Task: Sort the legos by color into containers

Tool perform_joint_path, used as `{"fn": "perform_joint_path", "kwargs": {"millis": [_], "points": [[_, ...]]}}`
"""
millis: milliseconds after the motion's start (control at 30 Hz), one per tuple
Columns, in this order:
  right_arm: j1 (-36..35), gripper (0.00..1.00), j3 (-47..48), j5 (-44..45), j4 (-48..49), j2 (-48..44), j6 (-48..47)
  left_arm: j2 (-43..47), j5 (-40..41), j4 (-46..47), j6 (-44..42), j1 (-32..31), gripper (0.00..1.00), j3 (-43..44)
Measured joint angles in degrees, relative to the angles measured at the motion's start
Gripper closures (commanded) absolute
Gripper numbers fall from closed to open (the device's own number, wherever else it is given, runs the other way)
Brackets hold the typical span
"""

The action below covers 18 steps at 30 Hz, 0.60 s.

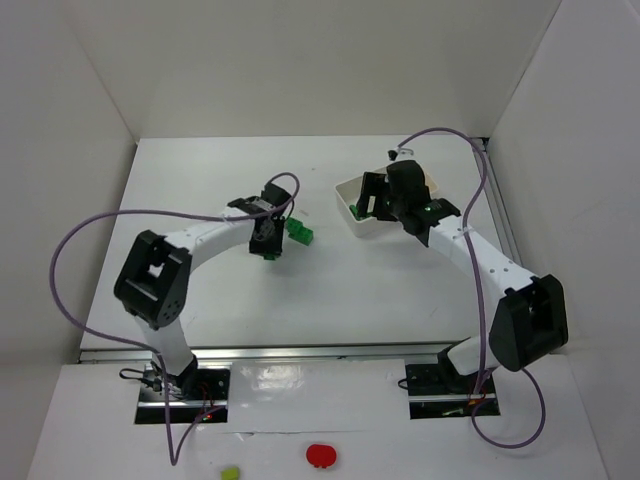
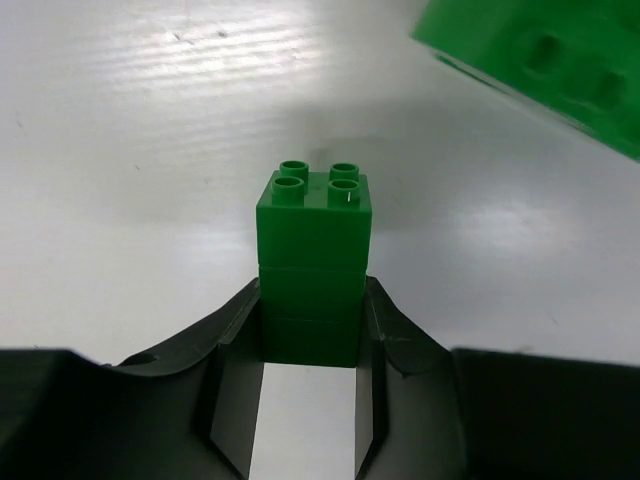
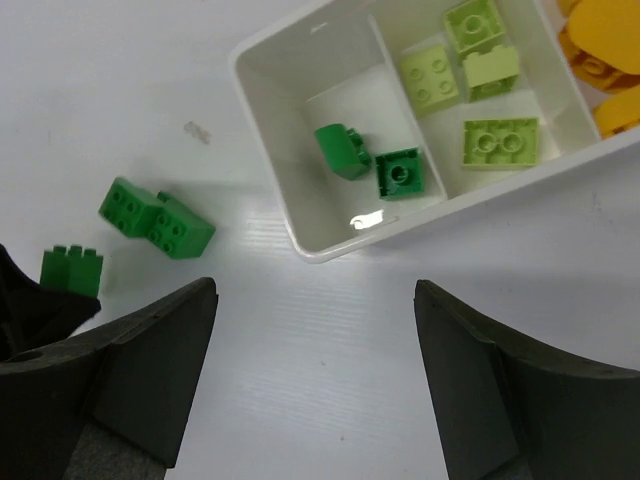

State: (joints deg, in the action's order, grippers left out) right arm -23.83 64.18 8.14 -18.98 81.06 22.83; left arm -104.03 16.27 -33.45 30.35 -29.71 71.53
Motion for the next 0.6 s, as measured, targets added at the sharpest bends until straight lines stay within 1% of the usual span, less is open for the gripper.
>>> {"fn": "perform_joint_path", "kwargs": {"millis": [100,233,333,367,400,467,567,600], "points": [[0.3,0.13,0.0,-6.5,0.4,-0.2,-2.6,7.9,-8.3,-0.8,-3.7,1.3,1.0,-0.7],[1.4,0.13,0.0,-23.2,2.3,-0.2,-5.6,17.0,-27.0,0.5,-10.1,3.6,1.0,0.2],[1.6,0.13,0.0,-34.8,3.7,-0.2,-7.1,18.1,-42.1,1.6,-14.0,4.8,1.0,1.2],[1.7,0.12,0.0,-38.6,4.3,-0.2,-7.6,17.9,-47.9,1.8,-15.4,5.1,1.0,1.2],[1.9,0.12,0.0,-41.9,4.9,-0.2,-8.0,17.5,-51.5,1.7,-16.1,5.4,1.0,1.2],[2.0,0.08,0.2,-48.4,5.9,-0.2,-9.1,16.3,-59.8,1.9,-17.6,5.8,1.0,1.2],[2.0,0.08,1.0,-54.3,6.1,-0.2,-10.2,14.8,-67.8,2.1,-18.7,6.0,1.0,1.2],[2.0,0.07,1.4,-55.9,6.1,-0.1,-10.5,14.6,-69.8,2.2,-19.0,6.0,1.0,1.2]]}}
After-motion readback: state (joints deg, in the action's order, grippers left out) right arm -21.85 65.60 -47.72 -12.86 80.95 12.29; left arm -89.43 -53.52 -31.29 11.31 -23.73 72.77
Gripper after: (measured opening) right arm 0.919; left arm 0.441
